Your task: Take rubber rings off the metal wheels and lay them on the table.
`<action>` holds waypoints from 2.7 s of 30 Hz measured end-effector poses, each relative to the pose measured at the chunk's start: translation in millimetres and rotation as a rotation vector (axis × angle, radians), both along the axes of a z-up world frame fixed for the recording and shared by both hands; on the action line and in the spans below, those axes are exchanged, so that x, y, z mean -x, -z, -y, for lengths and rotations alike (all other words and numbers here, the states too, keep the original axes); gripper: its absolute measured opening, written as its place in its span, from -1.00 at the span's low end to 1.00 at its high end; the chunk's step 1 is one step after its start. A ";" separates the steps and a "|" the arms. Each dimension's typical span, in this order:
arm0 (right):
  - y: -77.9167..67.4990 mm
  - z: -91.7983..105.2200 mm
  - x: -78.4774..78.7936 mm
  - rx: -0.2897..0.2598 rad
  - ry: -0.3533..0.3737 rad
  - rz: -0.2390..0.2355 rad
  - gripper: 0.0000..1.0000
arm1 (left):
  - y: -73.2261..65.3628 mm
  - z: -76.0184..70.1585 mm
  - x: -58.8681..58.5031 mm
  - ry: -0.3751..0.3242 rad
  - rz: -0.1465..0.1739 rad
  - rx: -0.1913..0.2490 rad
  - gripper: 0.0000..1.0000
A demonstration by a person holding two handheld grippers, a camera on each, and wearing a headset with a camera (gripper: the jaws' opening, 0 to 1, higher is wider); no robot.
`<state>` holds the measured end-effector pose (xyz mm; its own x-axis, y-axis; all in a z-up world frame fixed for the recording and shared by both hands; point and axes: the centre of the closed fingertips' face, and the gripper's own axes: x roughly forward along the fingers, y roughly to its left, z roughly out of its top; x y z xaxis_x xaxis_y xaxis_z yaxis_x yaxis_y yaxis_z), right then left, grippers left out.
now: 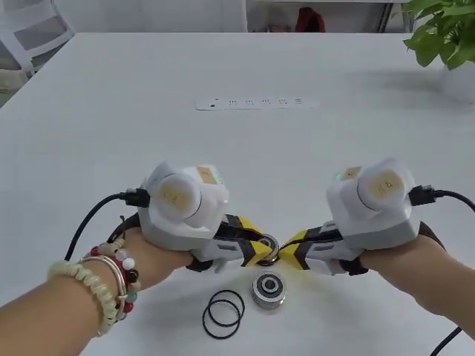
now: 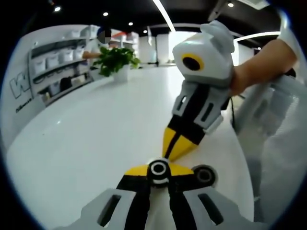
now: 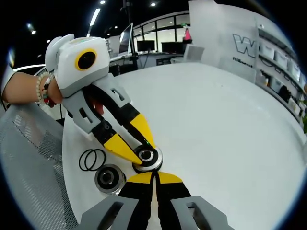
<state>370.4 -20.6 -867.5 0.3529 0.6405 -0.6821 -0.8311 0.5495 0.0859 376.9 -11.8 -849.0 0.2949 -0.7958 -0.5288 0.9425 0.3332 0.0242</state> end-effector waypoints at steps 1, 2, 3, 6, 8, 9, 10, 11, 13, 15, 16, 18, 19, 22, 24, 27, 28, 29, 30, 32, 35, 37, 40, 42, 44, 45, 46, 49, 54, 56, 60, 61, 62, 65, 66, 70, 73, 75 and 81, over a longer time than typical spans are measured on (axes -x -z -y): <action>-0.2 0.3 -0.1 -0.003 0.004 -0.007 -1.00 | 0.0 0.3 0.4 0.001 0.002 -0.002 -0.71; 0.2 0.8 -0.7 -0.006 0.009 -0.012 -1.00 | 0.0 0.3 0.5 0.002 0.003 -0.002 -0.71; -0.1 1.6 -1.0 -0.009 0.018 -0.019 -1.00 | -0.1 0.7 1.2 0.006 0.006 -0.003 -0.71; -0.4 3.1 -1.7 -0.032 0.067 -0.066 -1.00 | -0.1 1.0 1.8 0.009 0.006 -0.002 -0.71; -1.1 4.1 -1.8 -0.064 0.116 -0.116 -1.00 | -0.1 1.0 1.9 0.011 0.006 -0.001 -0.71; -2.0 4.3 -2.9 -0.080 0.133 -0.128 -1.00 | -0.1 0.8 1.9 0.012 0.007 -0.002 -0.71; -2.8 4.5 -2.4 -0.106 0.165 -0.164 -1.00 | -0.2 0.7 2.1 0.014 0.009 -0.003 -0.71; -4.0 5.0 -2.9 -0.126 0.185 -0.181 -1.00 | -0.2 0.7 2.5 0.015 0.010 -0.003 -0.71; -7.5 5.2 -3.7 -0.180 0.224 -0.219 -1.00 | -0.3 0.4 2.6 0.016 0.011 -0.002 -0.71; -9.3 4.9 -3.6 -0.227 0.260 -0.256 -1.00 | -0.3 0.3 2.7 0.015 0.011 0.001 -0.71; -10.5 3.8 -3.1 -0.252 0.279 -0.276 -1.00 | -0.3 0.2 2.7 0.015 0.011 0.002 -0.71; -14.2 2.0 -2.2 -0.301 0.305 -0.307 -1.00 | -0.3 0.2 2.7 0.014 0.011 0.004 -0.71; -16.2 1.2 -1.7 -0.327 0.315 -0.323 -1.00 | -0.3 0.4 2.7 0.014 0.012 0.005 -0.71; -16.1 3.5 0.0 -0.350 0.346 -0.359 -1.00 | 0.0 0.5 2.5 0.018 0.019 0.003 -0.71; -16.9 2.7 1.0 -0.359 0.346 -0.365 -1.00 | -0.1 0.6 2.6 0.019 0.023 0.000 -0.71; -18.7 1.4 2.2 -0.371 0.352 -0.377 -1.00 | 0.1 0.9 2.7 0.016 0.024 0.002 -0.72; -19.3 0.3 2.2 -0.372 0.352 -0.378 -1.00 | 0.1 0.8 2.6 0.016 0.026 0.002 -0.72; -21.1 -0.9 3.1 -0.378 0.350 -0.379 -1.00 | 0.1 0.9 2.6 0.015 0.026 0.003 -0.72; -21.4 -2.1 3.0 -0.377 0.349 -0.378 -1.00 | 0.1 0.8 2.6 0.015 0.028 0.002 -0.72; -22.0 -3.5 3.4 -0.375 0.346 -0.376 -1.00 | 0.3 0.7 2.6 0.012 0.028 0.005 -0.72; -22.7 -4.6 3.7 -0.376 0.342 -0.376 -1.00 | 0.1 0.5 2.5 0.005 0.021 0.016 -0.72; -23.3 -5.4 4.1 -0.374 0.339 -0.373 -1.00 | 0.2 0.6 2.7 0.004 0.024 0.016 -0.72; -23.9 -6.7 3.8 -0.372 0.333 -0.370 -1.00 | 0.1 0.6 2.7 0.003 0.024 0.017 -0.72; -24.2 -7.2 3.2 -0.372 0.330 -0.368 -1.00 | 0.1 0.4 2.6 0.002 0.024 0.019 -0.72; -24.7 -7.9 3.1 -0.374 0.326 -0.368 -1.00 | 0.0 0.4 2.7 0.002 0.024 0.019 -0.72; -25.1 -8.2 3.2 -0.374 0.324 -0.367 -1.00 | -0.1 0.4 2.5 0.002 0.024 0.019 -0.72; -25.2 -8.4 2.7 -0.374 0.322 -0.366 -1.00 | -0.1 0.3 2.5 0.002 0.025 0.019 -0.72; -25.4 -8.9 2.4 -0.374 0.319 -0.364 -1.00 | -0.2 0.1 2.3 0.001 0.026 0.020 -0.72; -25.0 -9.5 2.1 -0.374 0.314 -0.367 -1.00 | 0.0 0.6 2.5 0.003 0.029 0.019 -0.72; -26.3 -11.2 2.4 -0.377 0.307 -0.367 -1.00 | 0.0 0.5 2.6 0.004 0.030 0.019 -0.72; -27.3 -12.8 2.6 -0.378 0.299 -0.362 -1.00 | -0.1 0.6 2.9 0.005 0.031 0.019 -0.72; -27.8 -13.2 2.7 -0.382 0.298 -0.363 -1.00 | -0.1 0.6 2.9 0.005 0.031 0.020 -0.72; -28.0 -13.5 2.7 -0.384 0.296 -0.365 -1.00 | -0.1 0.6 3.0 0.005 0.030 0.020 -0.72; -28.4 -14.6 3.2 -0.381 0.286 -0.360 -1.00 | -0.1 0.9 3.1 0.005 0.031 0.022 -0.72; -28.7 -14.9 3.4 -0.382 0.284 -0.360 -1.00 | -0.1 0.9 3.1 0.005 0.031 0.021 -0.72; -30.3 -16.2 3.6 -0.394 0.279 -0.363 -1.00 | 0.0 1.1 3.0 0.006 0.033 0.017 -0.72; -30.3 -16.2 3.6 -0.393 0.273 -0.359 -1.00 | 0.1 1.1 2.9 0.005 0.031 0.017 -0.72; -30.4 -16.6 4.4 -0.393 0.266 -0.358 -1.00 | 0.1 1.3 2.9 0.005 0.029 0.017 -0.71; -31.0 -17.3 5.6 -0.396 0.257 -0.354 -1.00 | 0.2 1.4 3.2 0.006 0.029 0.011 -0.71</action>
<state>364.8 -3.3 -836.6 0.3248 0.7944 -0.5133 -0.5593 0.5989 0.5731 373.7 -13.2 -849.1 0.3055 -0.8032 -0.5115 0.9434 0.3282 0.0480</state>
